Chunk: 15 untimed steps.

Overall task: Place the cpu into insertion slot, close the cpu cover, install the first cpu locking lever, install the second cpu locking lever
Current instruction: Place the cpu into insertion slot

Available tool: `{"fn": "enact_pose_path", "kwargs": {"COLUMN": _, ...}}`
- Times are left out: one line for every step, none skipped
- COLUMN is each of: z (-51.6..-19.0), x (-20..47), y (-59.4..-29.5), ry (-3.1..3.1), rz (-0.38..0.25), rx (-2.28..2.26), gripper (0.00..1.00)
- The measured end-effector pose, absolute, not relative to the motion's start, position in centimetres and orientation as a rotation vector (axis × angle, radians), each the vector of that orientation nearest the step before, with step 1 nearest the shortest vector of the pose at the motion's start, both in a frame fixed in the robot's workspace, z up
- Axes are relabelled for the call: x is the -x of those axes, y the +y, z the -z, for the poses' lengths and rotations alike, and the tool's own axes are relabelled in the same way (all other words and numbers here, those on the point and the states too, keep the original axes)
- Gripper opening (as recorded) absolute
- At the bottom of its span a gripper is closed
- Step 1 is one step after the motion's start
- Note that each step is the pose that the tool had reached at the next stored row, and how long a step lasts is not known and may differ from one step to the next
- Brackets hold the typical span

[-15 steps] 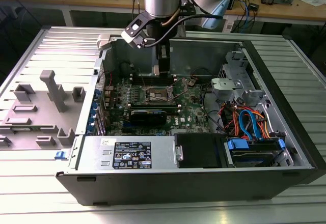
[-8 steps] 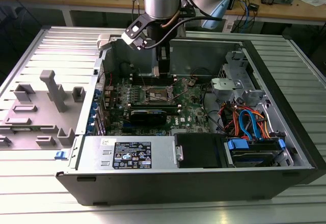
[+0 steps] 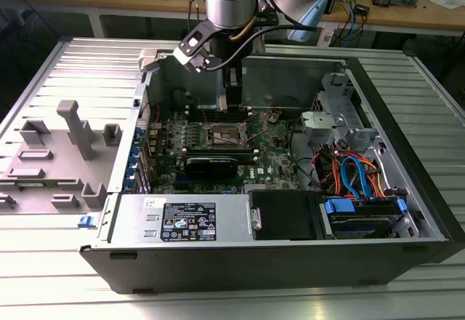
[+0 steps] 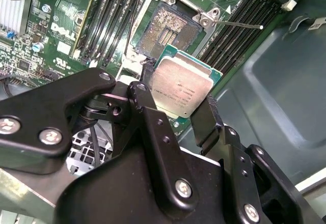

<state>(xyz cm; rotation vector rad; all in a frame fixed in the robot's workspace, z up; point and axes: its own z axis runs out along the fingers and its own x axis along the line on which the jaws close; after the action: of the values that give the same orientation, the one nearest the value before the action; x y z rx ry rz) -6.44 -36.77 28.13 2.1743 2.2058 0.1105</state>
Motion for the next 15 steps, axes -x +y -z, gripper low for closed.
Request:
{"fn": "enact_pose_path", "kwargs": {"z": -28.1, "x": 6.4, "y": -36.8, "ry": 2.206, "rz": -0.111, "rx": -2.174, "gripper": 0.54}}
{"fn": "enact_pose_path", "kwargs": {"z": -27.9, "x": 6.4, "y": -36.8, "ry": 2.206, "rz": -0.11, "rx": -2.174, "gripper": 0.54}}
{"fn": "enact_pose_path", "kwargs": {"z": -27.8, "x": 6.4, "y": -36.8, "ry": 2.206, "rz": -0.11, "rx": -2.174, "gripper": 0.54}}
{"fn": "enact_pose_path", "kwargs": {"z": -27.5, "x": 6.4, "y": -36.8, "ry": 2.206, "rz": -0.11, "rx": -2.174, "gripper": 0.54}}
{"fn": "enact_pose_path", "kwargs": {"z": -27.3, "x": 6.4, "y": -36.8, "ry": 2.206, "rz": -0.11, "rx": -2.174, "gripper": 0.54}}
{"fn": "enact_pose_path", "kwargs": {"z": -27.1, "x": 6.4, "y": -36.8, "ry": 2.206, "rz": -0.11, "rx": -2.174, "gripper": 0.54}}
{"fn": "enact_pose_path", "kwargs": {"z": -26.8, "x": 6.4, "y": -36.8, "ry": 2.207, "rz": -0.11, "rx": -2.174, "gripper": 0.54}}
{"fn": "enact_pose_path", "kwargs": {"z": -26.7, "x": 6.4, "y": -36.9, "ry": 2.207, "rz": -0.11, "rx": -2.174, "gripper": 0.54}}
{"fn": "enact_pose_path", "kwargs": {"z": -26.4, "x": 6.4, "y": -37.0, "ry": 2.207, "rz": -0.109, "rx": -2.175, "gripper": 0.54}}
{"fn": "enact_pose_path", "kwargs": {"z": -26.3, "x": 6.4, "y": -37.2, "ry": 2.207, "rz": -0.109, "rx": -2.175, "gripper": 0.54}}
{"fn": "enact_pose_path", "kwargs": {"z": -25.9, "x": 6.4, "y": -37.3, "ry": 2.207, "rz": -0.109, "rx": -2.175, "gripper": 0.54}}
{"fn": "enact_pose_path", "kwargs": {"z": -25.8, "x": 6.4, "y": -37.4, "ry": 2.207, "rz": -0.109, "rx": -2.175, "gripper": 0.54}}
{"fn": "enact_pose_path", "kwargs": {"z": -25.7, "x": 6.4, "y": -37.5, "ry": 2.207, "rz": -0.109, "rx": -2.175, "gripper": 0.54}}
{"fn": "enact_pose_path", "kwargs": {"z": -25.7, "x": 6.4, "y": -37.5, "ry": 2.207, "rz": -0.109, "rx": -2.175, "gripper": 0.54}}
{"fn": "enact_pose_path", "kwargs": {"z": -25.7, "x": 6.4, "y": -37.5, "ry": 2.207, "rz": -0.109, "rx": -2.175, "gripper": 0.54}}
